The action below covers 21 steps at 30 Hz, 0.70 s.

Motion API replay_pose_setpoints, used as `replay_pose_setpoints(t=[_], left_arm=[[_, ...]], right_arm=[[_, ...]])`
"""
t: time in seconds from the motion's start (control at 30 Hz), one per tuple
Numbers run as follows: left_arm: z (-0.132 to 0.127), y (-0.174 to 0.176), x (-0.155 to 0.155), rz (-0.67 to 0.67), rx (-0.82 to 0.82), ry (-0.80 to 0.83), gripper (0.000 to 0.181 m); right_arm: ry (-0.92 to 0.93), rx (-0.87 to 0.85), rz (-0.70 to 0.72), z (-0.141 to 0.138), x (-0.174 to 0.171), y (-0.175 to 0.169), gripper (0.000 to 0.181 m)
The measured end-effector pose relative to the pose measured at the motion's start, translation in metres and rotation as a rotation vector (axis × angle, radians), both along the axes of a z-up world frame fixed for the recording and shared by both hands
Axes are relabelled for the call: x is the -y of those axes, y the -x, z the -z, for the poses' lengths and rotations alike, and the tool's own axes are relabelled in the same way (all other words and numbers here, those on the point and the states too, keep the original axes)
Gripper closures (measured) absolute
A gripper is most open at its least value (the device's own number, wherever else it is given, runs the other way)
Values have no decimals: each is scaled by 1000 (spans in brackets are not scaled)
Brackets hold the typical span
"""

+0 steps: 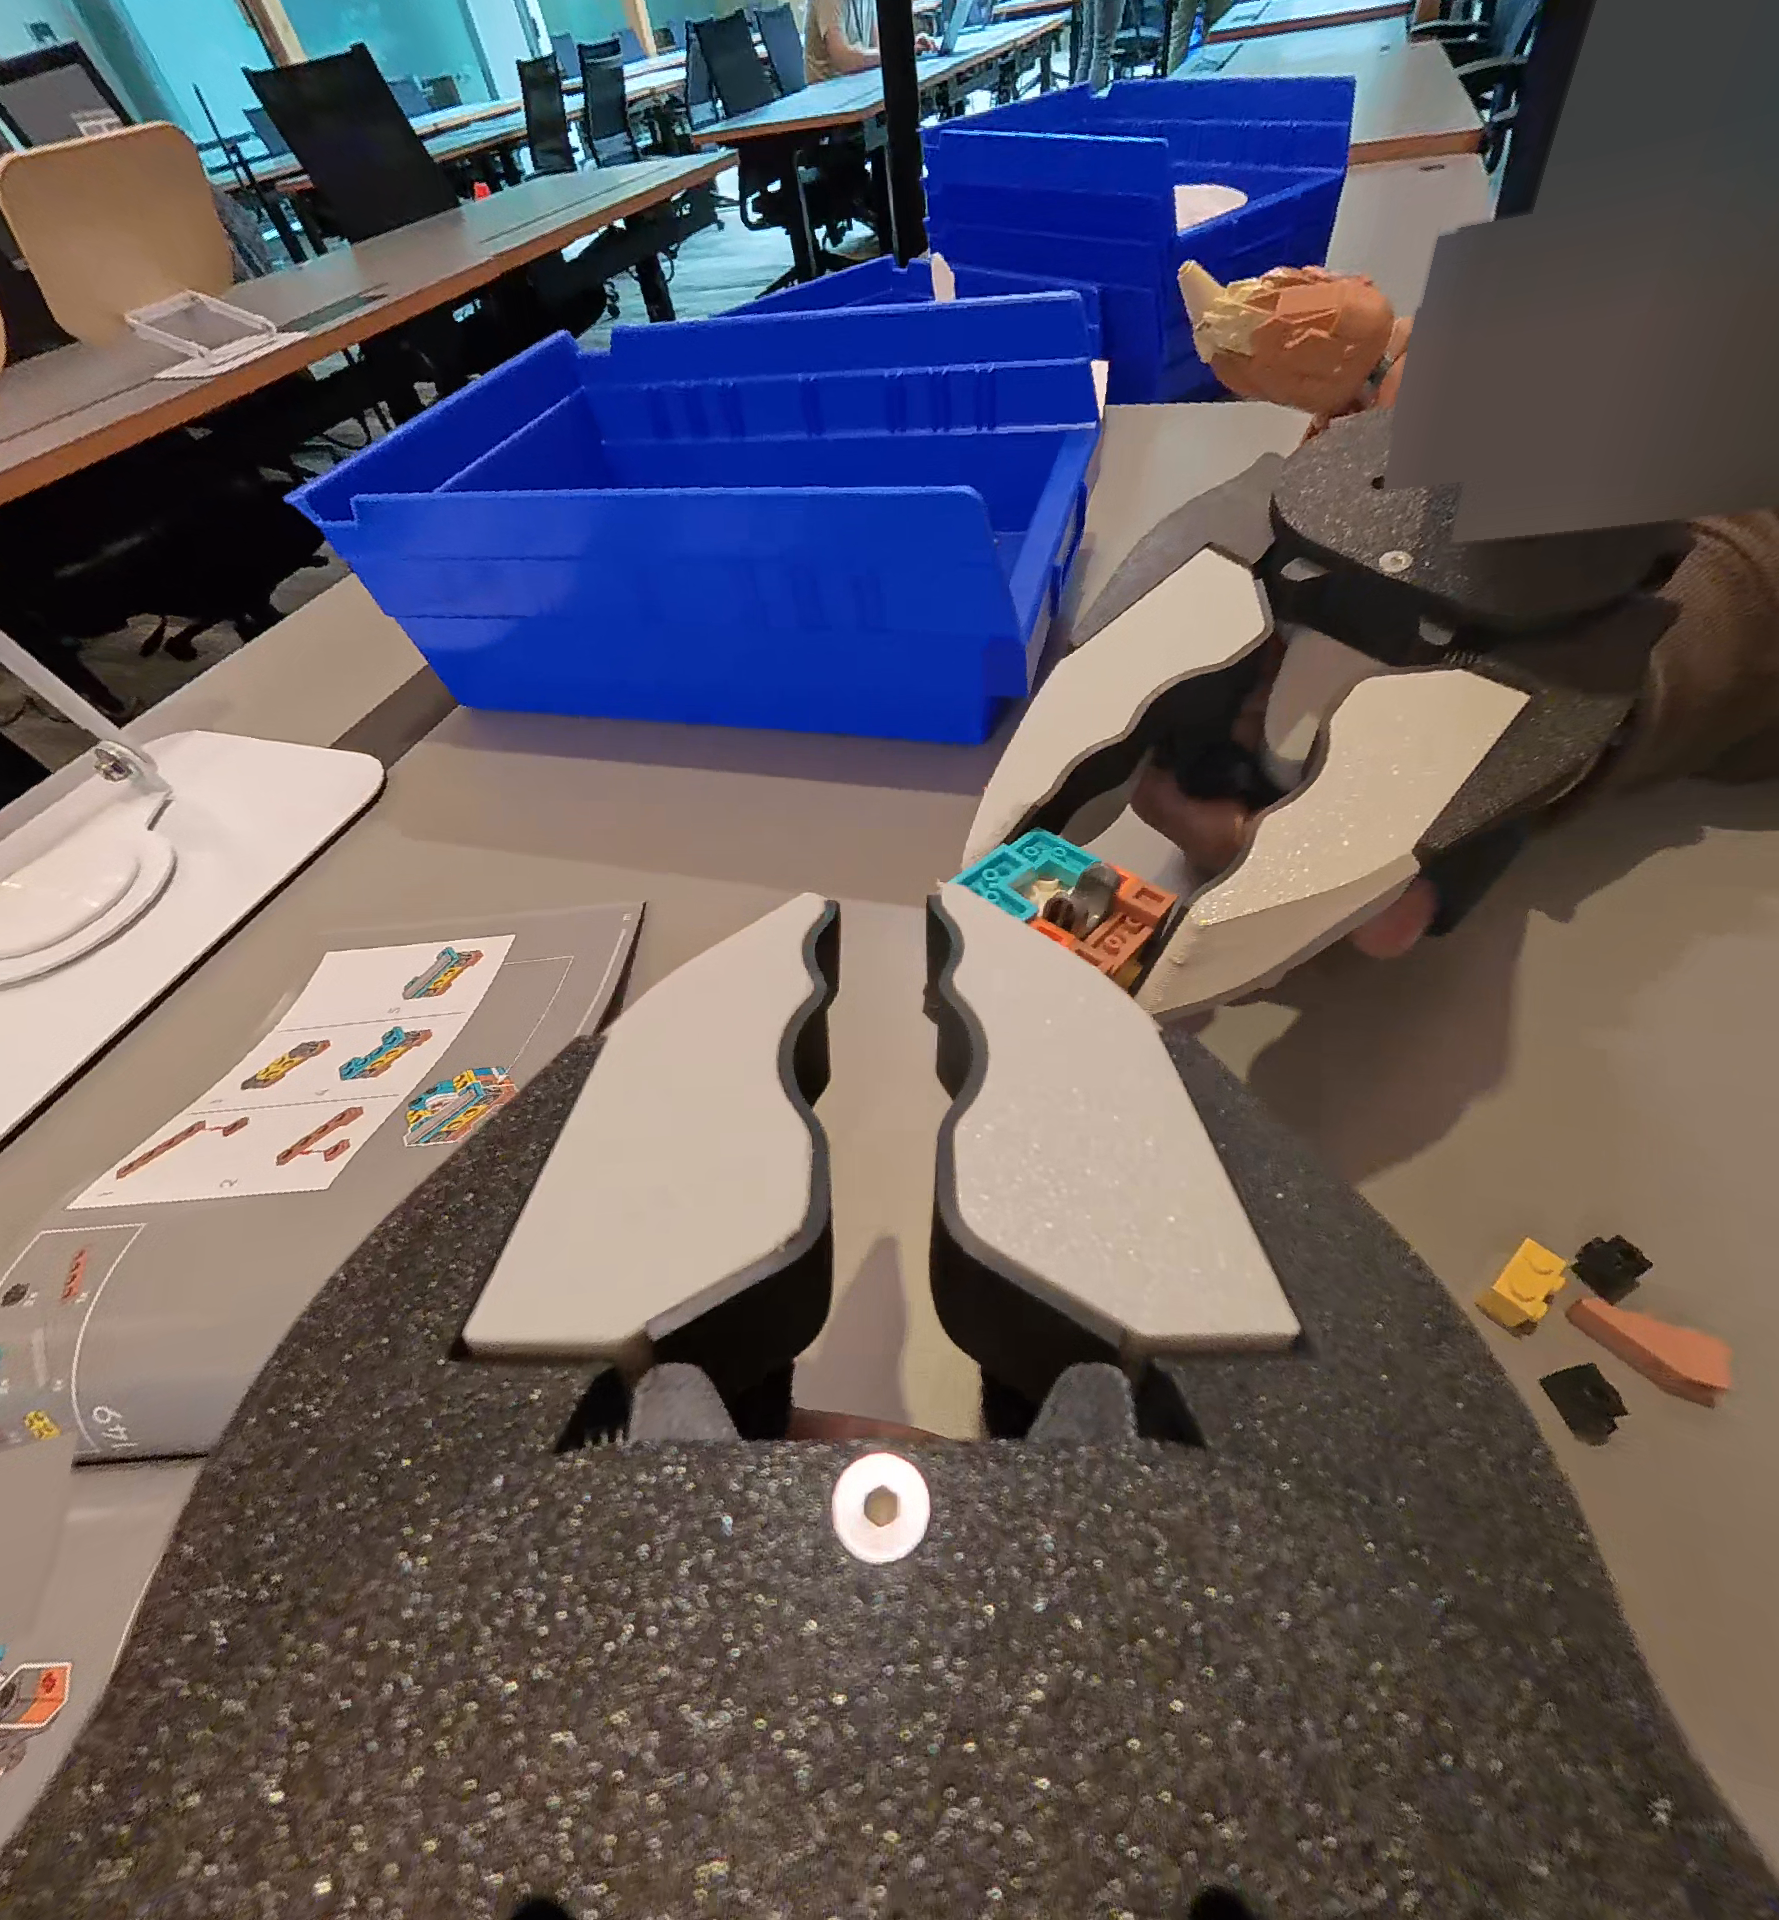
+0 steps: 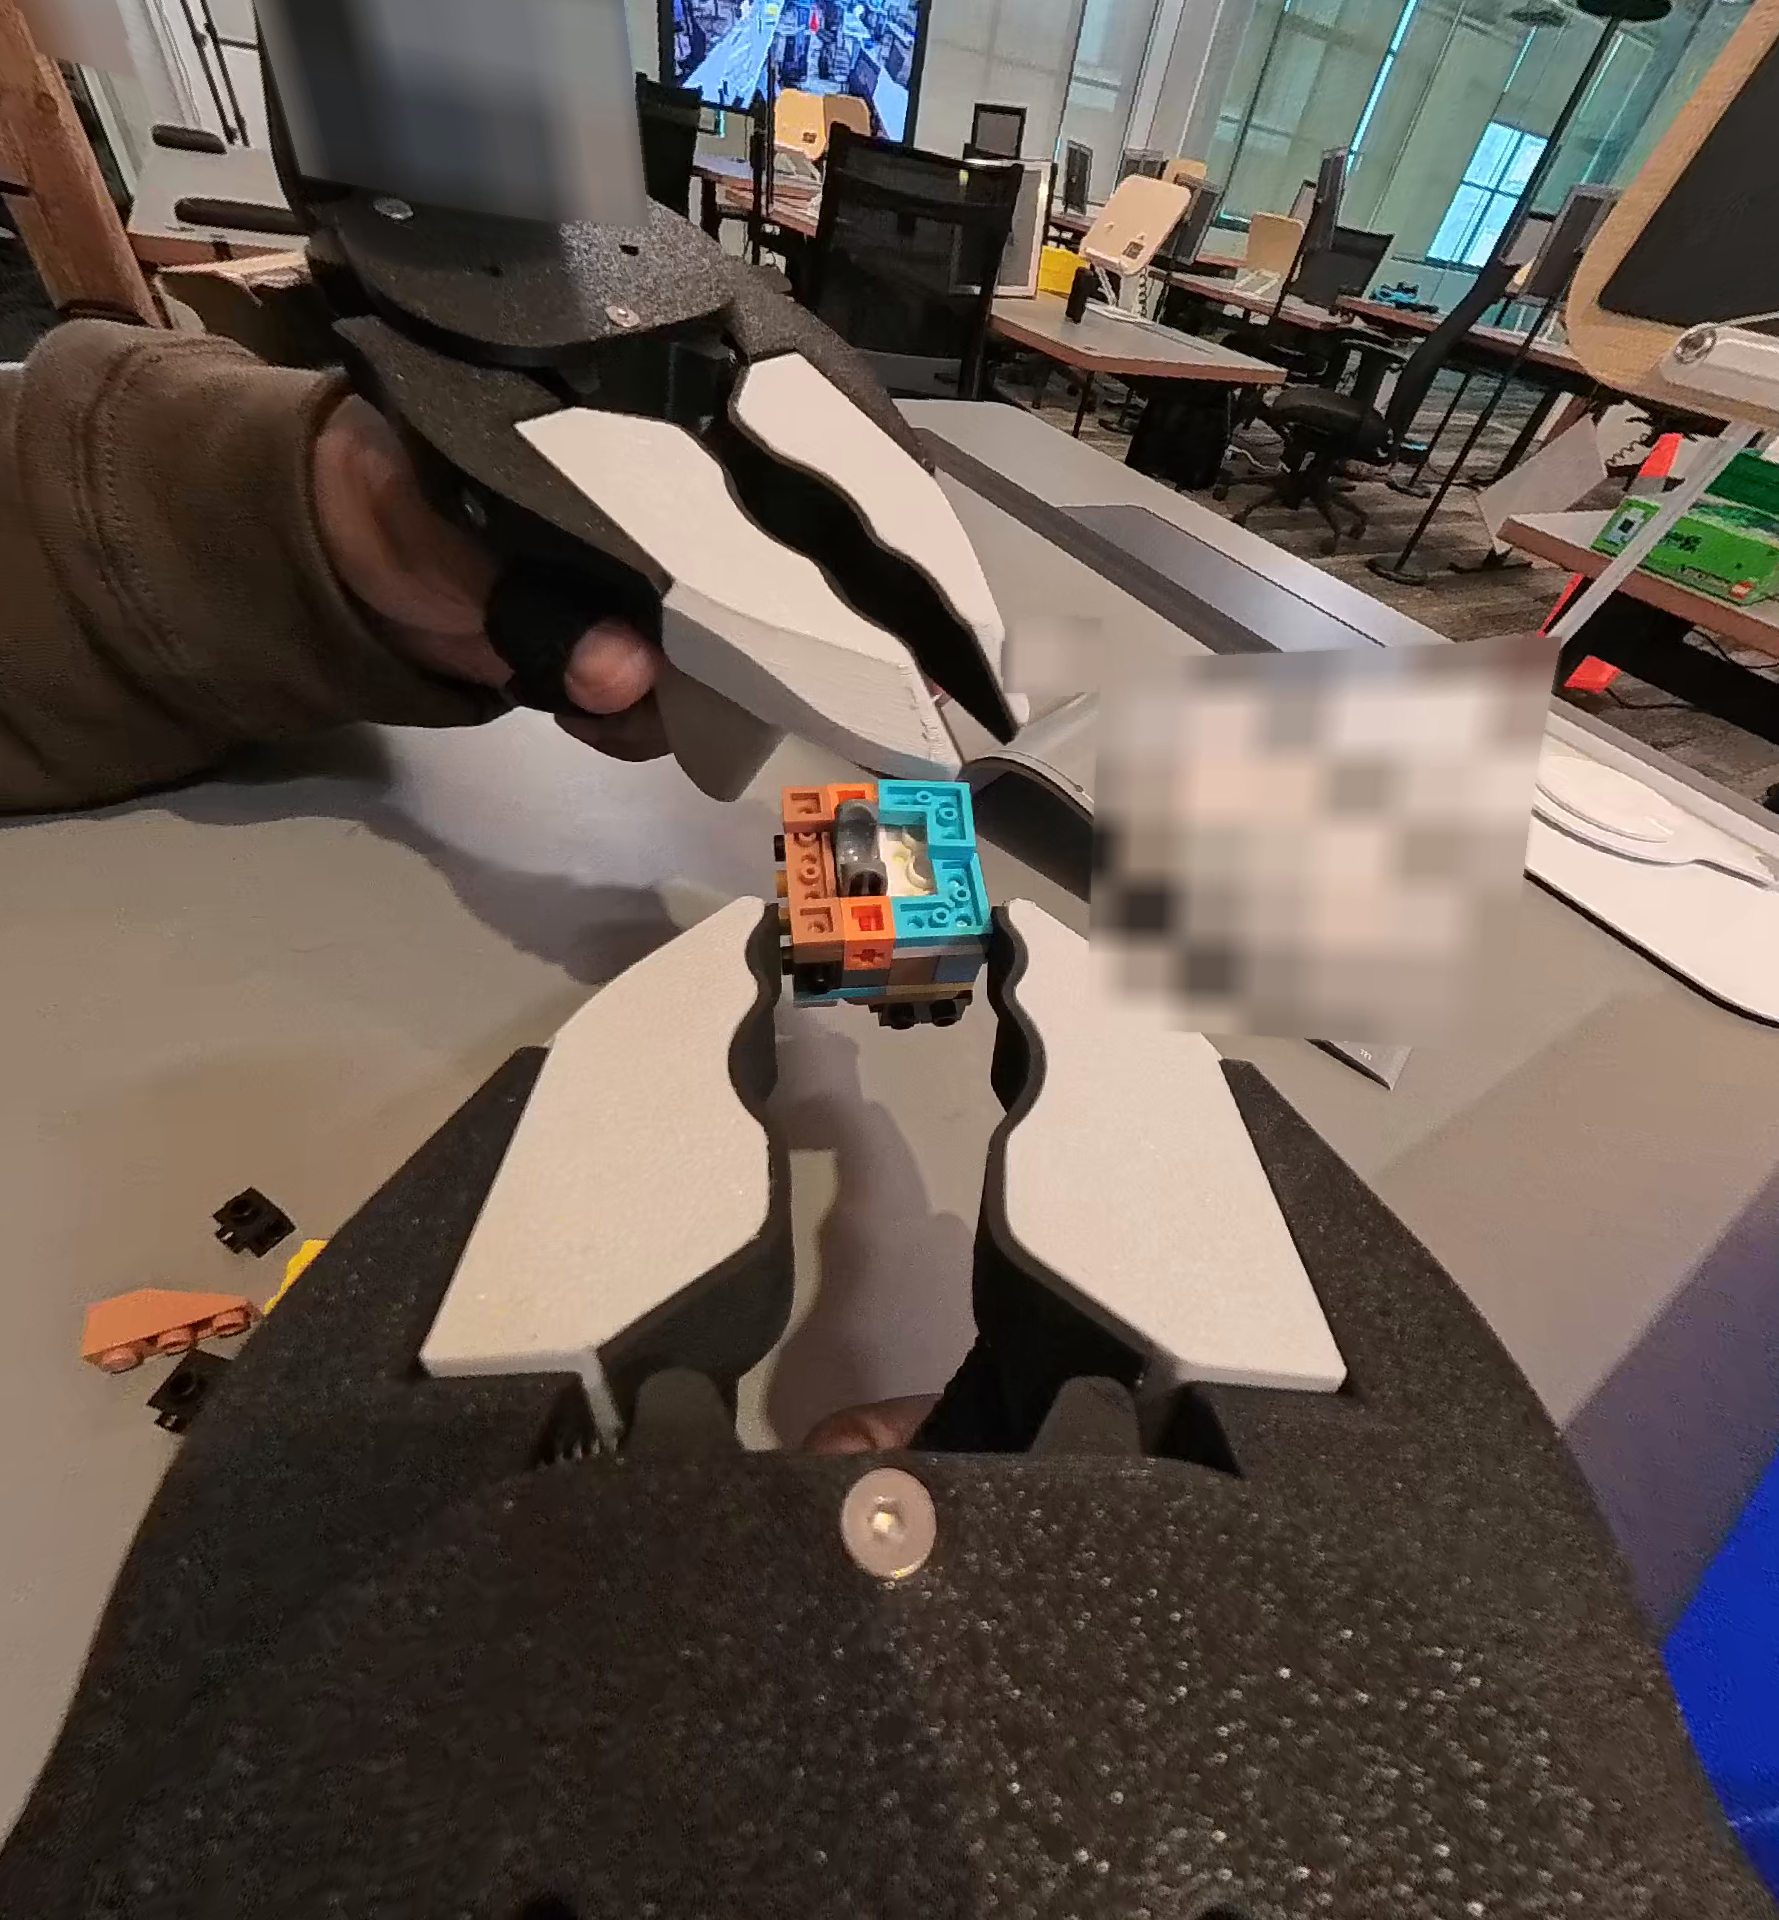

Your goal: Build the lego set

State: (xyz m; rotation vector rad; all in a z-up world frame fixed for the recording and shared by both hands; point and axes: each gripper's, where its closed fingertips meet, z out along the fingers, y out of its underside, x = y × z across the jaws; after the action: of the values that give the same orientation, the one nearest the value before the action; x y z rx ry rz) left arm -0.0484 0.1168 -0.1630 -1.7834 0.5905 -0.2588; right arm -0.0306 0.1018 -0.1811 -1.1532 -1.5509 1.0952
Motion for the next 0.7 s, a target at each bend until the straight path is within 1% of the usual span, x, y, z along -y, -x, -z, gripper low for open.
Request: replay_pose_setpoints(t=[0.13, 0.23, 0.3, 0.37, 0.43, 0.53, 0.6, 0.7], left_arm=[[-4, 2, 1, -6, -3, -11, 165], [-6, 3, 2, -7, 45, 13, 165], [-5, -1, 5, 25, 162, 104, 160], [-4, -1, 7, 28, 308, 201, 153], [-6, 2, 6, 18, 437, 252, 150], [-6, -1, 10, 63, 609, 352, 144], [-3, -7, 12, 88, 677, 407, 141], [3, -13, 12, 90, 699, 457, 135]], right_arm=[[1, 1, -2, 0, 0, 0, 143], [-15, 3, -9, 1, 2, 0, 143], [-36, 3, -13, 2, 3, 0, 143], [-55, 4, -15, 2, 4, -1, 143], [-71, 2, -15, 3, 4, -1, 143], [-91, 0, -9, 3, 3, -1, 143], [-104, -3, -6, 3, 3, -1, 143], [-132, -6, -1, 3, 2, -1, 143]])
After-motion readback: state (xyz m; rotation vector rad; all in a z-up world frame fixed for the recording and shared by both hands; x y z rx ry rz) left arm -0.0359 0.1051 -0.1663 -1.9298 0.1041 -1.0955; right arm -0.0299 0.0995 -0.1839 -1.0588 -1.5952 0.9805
